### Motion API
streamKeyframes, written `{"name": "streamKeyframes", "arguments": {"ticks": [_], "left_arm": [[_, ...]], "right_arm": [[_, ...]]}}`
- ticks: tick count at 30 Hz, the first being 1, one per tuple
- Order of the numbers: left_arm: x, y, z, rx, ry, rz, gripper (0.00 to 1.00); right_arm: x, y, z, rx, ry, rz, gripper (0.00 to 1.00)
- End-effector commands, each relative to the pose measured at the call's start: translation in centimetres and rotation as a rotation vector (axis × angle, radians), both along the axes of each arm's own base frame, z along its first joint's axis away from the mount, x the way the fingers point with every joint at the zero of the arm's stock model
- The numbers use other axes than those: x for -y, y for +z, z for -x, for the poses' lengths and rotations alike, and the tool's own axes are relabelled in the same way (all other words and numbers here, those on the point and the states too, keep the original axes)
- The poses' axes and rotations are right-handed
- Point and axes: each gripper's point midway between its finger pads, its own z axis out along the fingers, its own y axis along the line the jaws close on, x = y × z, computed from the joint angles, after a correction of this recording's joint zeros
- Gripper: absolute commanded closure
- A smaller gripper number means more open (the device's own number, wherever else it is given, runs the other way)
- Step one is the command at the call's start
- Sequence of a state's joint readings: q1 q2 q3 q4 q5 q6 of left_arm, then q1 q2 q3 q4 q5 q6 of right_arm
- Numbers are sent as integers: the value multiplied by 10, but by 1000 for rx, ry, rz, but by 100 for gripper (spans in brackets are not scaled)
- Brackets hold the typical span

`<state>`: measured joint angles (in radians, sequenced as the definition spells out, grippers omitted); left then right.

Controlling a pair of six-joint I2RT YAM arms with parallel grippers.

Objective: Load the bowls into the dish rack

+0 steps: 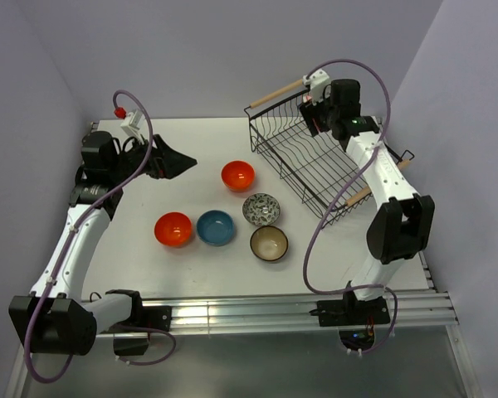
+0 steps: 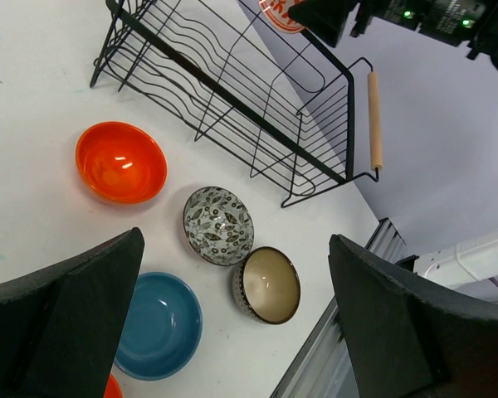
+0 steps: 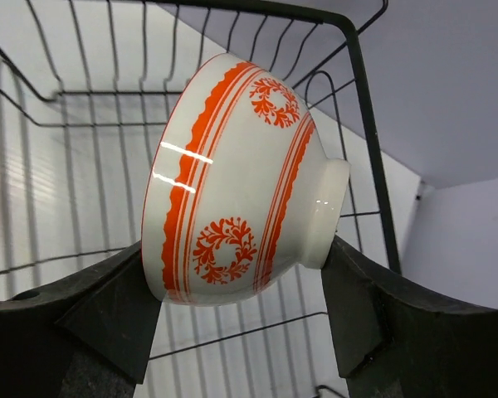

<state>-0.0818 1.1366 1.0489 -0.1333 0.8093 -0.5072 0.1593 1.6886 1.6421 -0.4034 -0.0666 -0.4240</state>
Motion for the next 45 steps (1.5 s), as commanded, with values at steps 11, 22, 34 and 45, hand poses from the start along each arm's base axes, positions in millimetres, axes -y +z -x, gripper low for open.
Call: {"name": "streamKeyframes", "arguments": {"ticks": [11, 22, 34, 45], "left_arm": [[-8, 1, -18, 29, 40, -40, 1], [-11, -7, -24, 12, 55, -45, 1], [-17, -16, -32, -10, 69, -47, 1], [-21, -22, -37, -31, 79, -45, 1]], "right_arm": [[13, 2, -76, 227, 286, 508, 100], [28, -32, -123, 208, 364, 677, 100], [36, -66, -146, 173, 338, 748, 100], [41, -93, -155, 146, 352, 817, 91]]}}
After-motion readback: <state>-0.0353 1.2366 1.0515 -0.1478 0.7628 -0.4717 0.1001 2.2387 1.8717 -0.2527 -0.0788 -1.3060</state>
